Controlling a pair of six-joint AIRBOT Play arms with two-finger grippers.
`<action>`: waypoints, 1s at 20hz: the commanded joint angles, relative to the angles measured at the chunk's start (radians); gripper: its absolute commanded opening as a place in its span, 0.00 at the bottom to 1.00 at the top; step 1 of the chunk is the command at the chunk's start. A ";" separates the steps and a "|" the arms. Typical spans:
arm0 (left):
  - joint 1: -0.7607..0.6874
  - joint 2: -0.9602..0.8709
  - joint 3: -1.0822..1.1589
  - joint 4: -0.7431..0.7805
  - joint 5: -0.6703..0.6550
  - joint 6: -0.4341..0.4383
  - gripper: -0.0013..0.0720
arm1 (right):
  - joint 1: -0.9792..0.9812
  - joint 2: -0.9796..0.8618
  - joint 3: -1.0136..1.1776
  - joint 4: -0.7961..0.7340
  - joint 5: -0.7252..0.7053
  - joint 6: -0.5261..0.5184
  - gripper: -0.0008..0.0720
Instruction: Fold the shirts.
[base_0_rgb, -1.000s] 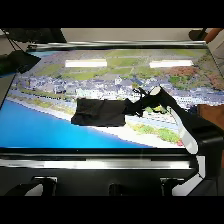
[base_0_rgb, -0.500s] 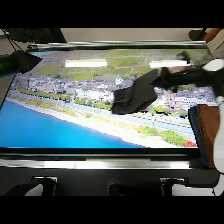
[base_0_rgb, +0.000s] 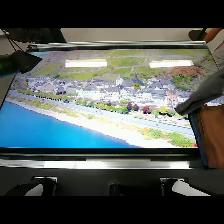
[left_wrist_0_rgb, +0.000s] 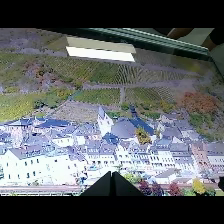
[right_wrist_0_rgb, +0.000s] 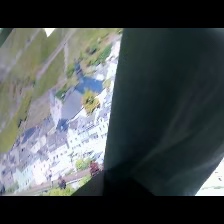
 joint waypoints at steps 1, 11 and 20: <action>0.000 0.000 0.000 0.000 0.000 0.008 0.06 | -0.155 0.010 0.013 -0.013 -0.028 0.008 0.07; -0.001 0.000 0.000 0.000 0.000 0.018 0.06 | -0.424 0.107 0.013 -0.068 0.022 0.173 0.07; -0.004 0.000 0.000 0.000 0.000 0.041 0.06 | -0.480 0.107 -0.100 -0.457 0.367 0.111 0.07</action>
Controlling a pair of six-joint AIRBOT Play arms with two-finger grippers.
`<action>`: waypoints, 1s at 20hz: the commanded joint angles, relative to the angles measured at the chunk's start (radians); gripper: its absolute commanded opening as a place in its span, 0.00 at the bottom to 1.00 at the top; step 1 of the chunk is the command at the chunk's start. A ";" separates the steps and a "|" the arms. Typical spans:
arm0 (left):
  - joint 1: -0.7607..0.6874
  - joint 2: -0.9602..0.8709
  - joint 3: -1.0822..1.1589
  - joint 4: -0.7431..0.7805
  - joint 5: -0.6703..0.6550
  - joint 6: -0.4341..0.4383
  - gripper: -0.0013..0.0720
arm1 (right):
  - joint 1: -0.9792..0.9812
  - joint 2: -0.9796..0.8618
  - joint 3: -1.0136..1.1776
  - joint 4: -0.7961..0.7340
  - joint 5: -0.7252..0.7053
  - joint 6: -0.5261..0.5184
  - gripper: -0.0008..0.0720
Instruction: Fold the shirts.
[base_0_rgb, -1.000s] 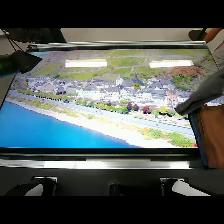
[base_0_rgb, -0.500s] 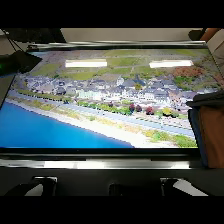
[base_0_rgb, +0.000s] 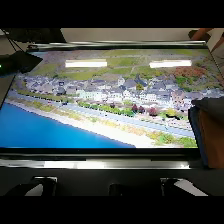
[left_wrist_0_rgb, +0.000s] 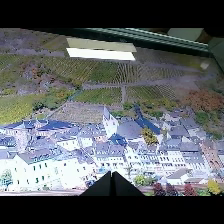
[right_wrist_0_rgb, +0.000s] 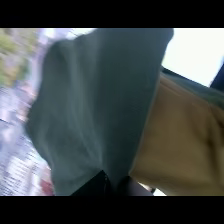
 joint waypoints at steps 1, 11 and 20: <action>-0.001 0.000 0.000 0.000 0.001 0.009 0.06 | -0.008 0.010 -0.113 -0.155 0.121 -0.019 0.07; -0.001 0.000 0.000 0.000 0.001 0.009 0.06 | -0.008 0.059 -0.504 -0.401 -0.025 -0.034 0.07; -0.001 0.000 0.032 0.001 0.005 0.009 0.05 | -0.008 0.059 -0.288 -0.304 -0.231 -0.167 0.95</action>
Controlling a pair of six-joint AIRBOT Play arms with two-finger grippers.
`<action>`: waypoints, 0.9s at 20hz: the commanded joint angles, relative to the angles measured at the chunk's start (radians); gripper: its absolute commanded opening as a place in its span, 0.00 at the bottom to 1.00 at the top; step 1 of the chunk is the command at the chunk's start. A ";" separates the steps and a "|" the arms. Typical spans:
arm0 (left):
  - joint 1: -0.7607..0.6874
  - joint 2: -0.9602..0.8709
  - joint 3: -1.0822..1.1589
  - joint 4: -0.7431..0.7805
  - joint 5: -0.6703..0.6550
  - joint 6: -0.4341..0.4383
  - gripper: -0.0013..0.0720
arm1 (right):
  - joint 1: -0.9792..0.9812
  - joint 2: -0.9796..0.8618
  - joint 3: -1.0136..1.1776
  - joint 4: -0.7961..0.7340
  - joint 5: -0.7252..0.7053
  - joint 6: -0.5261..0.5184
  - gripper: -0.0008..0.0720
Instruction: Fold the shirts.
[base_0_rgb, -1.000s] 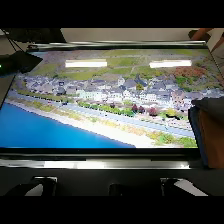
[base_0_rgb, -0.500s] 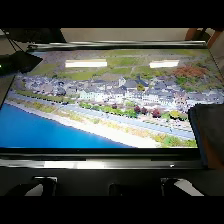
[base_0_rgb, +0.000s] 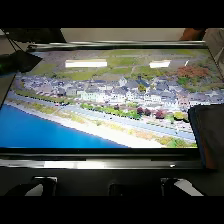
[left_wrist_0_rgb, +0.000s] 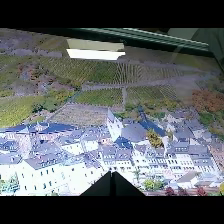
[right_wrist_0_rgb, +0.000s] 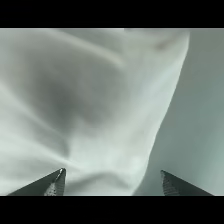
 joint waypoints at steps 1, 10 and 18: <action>-0.002 0.000 0.040 0.023 0.023 0.000 0.05 | 0.010 0.001 0.231 0.155 -0.189 -0.079 0.94; -0.232 -0.266 0.074 0.823 -0.409 -0.348 1.00 | 0.914 -0.053 0.394 0.244 -0.199 0.016 0.92; -0.239 -0.039 -0.386 0.745 -0.172 -0.507 0.99 | 1.239 -0.271 0.393 0.217 0.043 0.099 0.95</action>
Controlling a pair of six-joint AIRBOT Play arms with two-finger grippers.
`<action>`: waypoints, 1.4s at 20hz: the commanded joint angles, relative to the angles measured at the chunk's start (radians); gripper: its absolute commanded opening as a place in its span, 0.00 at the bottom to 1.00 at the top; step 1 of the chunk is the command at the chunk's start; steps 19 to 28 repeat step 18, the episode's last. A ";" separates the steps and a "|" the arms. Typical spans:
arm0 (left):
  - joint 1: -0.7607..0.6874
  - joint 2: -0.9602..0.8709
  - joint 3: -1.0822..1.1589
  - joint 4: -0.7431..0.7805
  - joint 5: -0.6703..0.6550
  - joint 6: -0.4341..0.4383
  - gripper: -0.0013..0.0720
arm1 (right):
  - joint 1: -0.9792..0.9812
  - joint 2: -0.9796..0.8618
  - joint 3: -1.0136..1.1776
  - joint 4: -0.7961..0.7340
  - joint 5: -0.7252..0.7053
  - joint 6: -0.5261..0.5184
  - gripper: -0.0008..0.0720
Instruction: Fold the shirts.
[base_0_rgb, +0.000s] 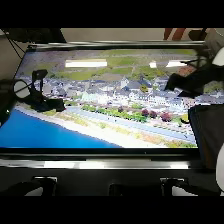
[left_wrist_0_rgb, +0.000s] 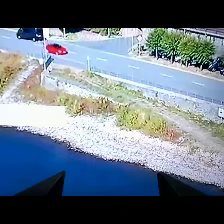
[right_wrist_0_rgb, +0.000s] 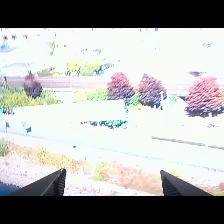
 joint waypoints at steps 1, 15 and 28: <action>-0.003 0.072 -0.098 0.078 0.060 -0.067 0.99 | 0.090 -0.047 0.002 -0.039 0.053 0.021 0.95; -0.004 0.067 -0.099 0.080 0.061 -0.060 0.99 | 0.088 -0.047 0.002 -0.038 0.077 0.020 0.95; -0.004 0.067 -0.099 0.080 0.061 -0.060 0.99 | 0.088 -0.047 0.002 -0.038 0.077 0.020 0.95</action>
